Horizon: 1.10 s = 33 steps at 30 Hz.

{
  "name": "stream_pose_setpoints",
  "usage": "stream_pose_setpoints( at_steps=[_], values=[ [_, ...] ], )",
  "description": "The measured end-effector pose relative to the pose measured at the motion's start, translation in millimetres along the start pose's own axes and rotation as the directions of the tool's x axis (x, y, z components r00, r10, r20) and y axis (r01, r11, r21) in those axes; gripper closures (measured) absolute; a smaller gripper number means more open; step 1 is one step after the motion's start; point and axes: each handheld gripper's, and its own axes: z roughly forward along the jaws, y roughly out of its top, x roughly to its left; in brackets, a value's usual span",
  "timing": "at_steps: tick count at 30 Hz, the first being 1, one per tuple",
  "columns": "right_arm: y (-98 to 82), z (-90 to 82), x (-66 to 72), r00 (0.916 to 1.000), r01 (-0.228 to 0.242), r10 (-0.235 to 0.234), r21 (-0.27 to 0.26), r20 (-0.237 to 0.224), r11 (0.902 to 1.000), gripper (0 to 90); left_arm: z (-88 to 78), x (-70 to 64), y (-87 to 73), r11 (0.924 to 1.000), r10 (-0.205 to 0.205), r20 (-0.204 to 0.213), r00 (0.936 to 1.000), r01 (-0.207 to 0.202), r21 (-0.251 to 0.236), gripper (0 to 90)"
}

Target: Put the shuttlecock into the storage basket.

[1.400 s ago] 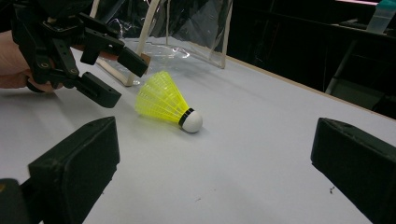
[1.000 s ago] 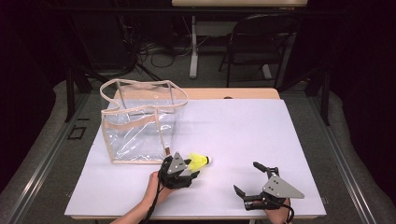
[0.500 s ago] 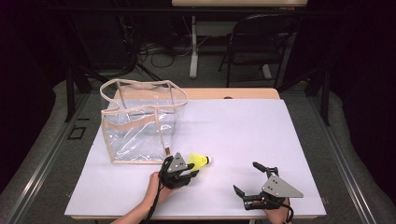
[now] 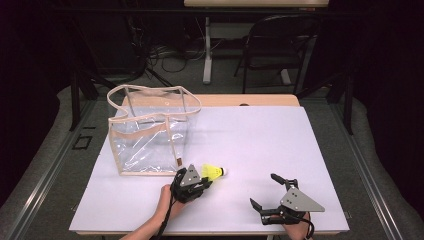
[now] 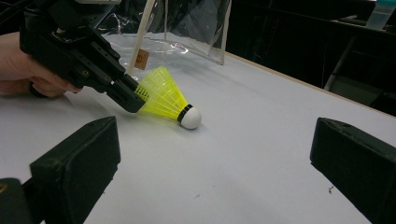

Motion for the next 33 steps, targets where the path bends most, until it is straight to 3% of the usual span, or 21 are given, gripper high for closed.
stream_pose_setpoints(
  at_steps=[6,33],
  values=[
    [0.2,0.2,0.2,1.0,0.003,-0.003,0.004,0.0,1.0,1.2,4.0,-0.8,3.0,0.9998,0.018,0.003,0.9998,-0.018,0.009,89.2],
    [0.2,-0.8,0.3,1.0,0.003,-0.003,-0.001,0.001,1.0,1.3,-10.2,1.5,7.3,0.998,0.038,-0.024,0.999,-0.039,-0.051,90.0]
  ],
)
